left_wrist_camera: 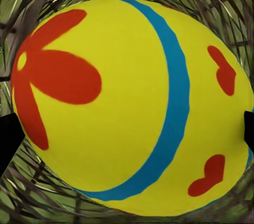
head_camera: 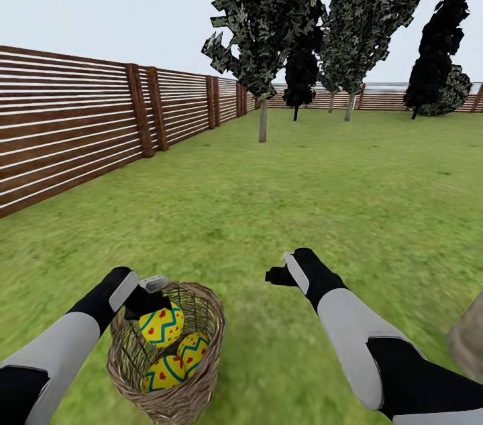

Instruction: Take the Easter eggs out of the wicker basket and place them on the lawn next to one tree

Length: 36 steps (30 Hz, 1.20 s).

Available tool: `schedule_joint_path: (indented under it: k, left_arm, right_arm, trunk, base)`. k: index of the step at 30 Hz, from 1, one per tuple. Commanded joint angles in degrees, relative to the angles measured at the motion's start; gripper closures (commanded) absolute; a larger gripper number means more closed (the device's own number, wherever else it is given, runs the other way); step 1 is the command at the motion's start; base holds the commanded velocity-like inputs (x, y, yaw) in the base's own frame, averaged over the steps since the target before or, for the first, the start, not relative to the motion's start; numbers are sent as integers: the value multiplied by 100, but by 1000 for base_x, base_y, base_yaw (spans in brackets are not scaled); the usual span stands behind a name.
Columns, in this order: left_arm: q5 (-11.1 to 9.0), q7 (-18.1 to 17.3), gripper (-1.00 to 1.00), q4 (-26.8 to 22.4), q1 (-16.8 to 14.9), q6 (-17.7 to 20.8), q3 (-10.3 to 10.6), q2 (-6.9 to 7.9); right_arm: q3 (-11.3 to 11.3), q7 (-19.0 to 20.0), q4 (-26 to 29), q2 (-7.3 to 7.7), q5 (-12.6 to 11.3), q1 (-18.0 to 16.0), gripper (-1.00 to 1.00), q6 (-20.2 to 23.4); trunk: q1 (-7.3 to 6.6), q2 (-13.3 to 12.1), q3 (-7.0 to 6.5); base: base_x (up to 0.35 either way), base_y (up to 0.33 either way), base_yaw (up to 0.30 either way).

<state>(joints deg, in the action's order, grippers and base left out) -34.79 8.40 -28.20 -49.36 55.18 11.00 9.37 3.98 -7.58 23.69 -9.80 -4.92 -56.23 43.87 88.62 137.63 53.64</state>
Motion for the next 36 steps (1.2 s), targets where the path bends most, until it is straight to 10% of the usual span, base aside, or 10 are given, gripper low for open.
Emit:
schedule_joint_path:
  k: [1,36]
  left_arm:
    - [-61,48,100,-10,-8,38,43,9]
    - [-46,44,100,-198,-21,186,63,18]
  right_arm:
    - [34,-50,10,-6,-53,-2,-100,16]
    - [40,-50,4,-19,-53,-2,-100,17]
  trunk:
    - [-24,-39,-12]
    - [-792,-1443,-641]
  base:
    - [0,0,0]
    - [-24,0,-22]
